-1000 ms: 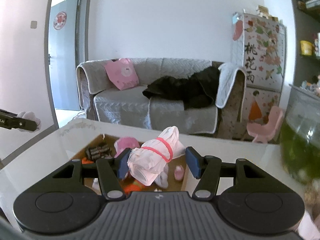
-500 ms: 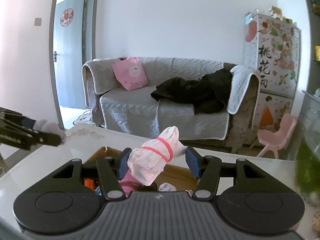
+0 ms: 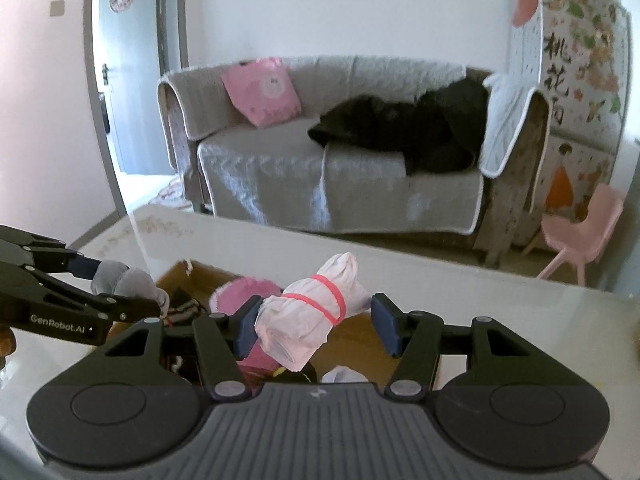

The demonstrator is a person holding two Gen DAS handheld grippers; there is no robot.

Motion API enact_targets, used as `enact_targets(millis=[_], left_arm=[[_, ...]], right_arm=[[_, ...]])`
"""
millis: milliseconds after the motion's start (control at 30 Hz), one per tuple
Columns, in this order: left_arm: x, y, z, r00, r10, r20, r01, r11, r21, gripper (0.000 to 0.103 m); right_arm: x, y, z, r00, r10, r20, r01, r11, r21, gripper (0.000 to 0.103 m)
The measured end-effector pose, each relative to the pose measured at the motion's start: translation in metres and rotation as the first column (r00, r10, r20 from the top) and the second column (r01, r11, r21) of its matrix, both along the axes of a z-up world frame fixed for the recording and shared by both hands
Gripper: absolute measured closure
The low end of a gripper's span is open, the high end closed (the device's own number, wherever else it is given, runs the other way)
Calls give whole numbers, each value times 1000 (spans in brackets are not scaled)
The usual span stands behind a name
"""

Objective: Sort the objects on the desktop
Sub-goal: 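Lower both socks into the box and open both tools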

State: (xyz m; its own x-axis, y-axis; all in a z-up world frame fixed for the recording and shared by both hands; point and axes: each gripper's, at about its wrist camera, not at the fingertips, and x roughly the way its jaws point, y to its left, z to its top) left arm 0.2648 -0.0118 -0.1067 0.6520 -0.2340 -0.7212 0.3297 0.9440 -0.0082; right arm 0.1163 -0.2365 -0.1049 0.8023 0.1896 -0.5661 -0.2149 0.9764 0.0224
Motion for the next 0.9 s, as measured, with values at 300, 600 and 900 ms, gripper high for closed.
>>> enact_targets(millis=[300,600,900], left_arm=[[30,-6,-33,998,-3,-66,3,1000,8,31],[26,-1,-33,996,18,-86,-20,1000,-17,17],[-36,22,4,999,15,-28,-16,998,-58,14]], right_arm=[[22,5,-30,996,-21,-89,20,1000,-10,47],[12,9,-23,998,-17,-66,14,999,-50,25],[-56,-5,26,999,-7,38,7,1000,-6,21]])
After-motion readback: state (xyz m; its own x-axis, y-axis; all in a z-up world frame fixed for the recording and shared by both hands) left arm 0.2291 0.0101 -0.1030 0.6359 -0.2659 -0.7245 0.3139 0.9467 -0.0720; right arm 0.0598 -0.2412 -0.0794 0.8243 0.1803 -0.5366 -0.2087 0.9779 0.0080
